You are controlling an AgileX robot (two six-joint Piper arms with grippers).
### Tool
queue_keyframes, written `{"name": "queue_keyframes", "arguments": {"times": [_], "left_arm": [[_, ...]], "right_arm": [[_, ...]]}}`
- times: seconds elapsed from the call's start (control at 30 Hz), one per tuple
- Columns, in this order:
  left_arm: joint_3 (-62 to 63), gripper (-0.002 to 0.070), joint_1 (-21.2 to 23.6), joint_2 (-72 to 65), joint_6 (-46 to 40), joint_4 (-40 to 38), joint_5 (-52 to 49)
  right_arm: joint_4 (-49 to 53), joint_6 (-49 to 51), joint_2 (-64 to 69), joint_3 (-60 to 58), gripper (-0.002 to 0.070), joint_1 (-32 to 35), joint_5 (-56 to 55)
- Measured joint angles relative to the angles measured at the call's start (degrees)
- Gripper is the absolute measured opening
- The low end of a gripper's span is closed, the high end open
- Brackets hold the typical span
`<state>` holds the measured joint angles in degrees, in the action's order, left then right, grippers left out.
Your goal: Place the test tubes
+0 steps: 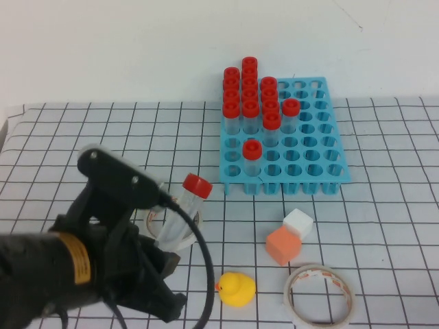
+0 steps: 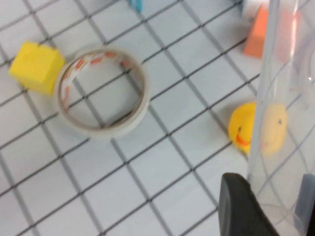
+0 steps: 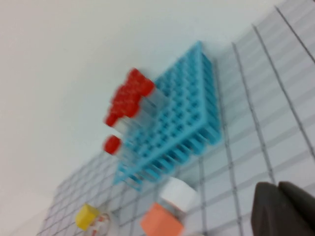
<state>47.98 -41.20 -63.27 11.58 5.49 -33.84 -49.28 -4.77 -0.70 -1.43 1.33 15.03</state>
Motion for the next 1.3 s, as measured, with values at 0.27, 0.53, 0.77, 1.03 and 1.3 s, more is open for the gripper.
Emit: {"name": "queue_keyframes", "arguments": {"times": [0.27,0.53,0.77,1.03,1.3], "left_arm": [[-10.8,0.0211,0.0,0.4,0.5,-0.3,29.8],[-15.2,0.0211,0.0,-7.3,2.1,0.0,66.4],[-15.2,0.0211,0.0,-15.8,8.4,3.0,79.2],[-15.2,0.0211,0.0,-22.7,13.6,11.7,95.3],[-15.2,0.0211,0.0,-26.8,15.7,15.9,98.3]], "right_arm": [[-25.4,-37.3,5.1,9.6,-0.0001,0.0,6.2],[-45.6,-72.9,25.3,14.6,0.0002,0.0,25.5],[-46.9,-85.4,38.8,24.8,0.0158,-0.1,33.6],[-46.9,-91.1,53.3,35.1,0.041,-1.8,41.5],[-46.9,-100.7,61.6,42.6,0.0429,-10.9,40.5]]}}
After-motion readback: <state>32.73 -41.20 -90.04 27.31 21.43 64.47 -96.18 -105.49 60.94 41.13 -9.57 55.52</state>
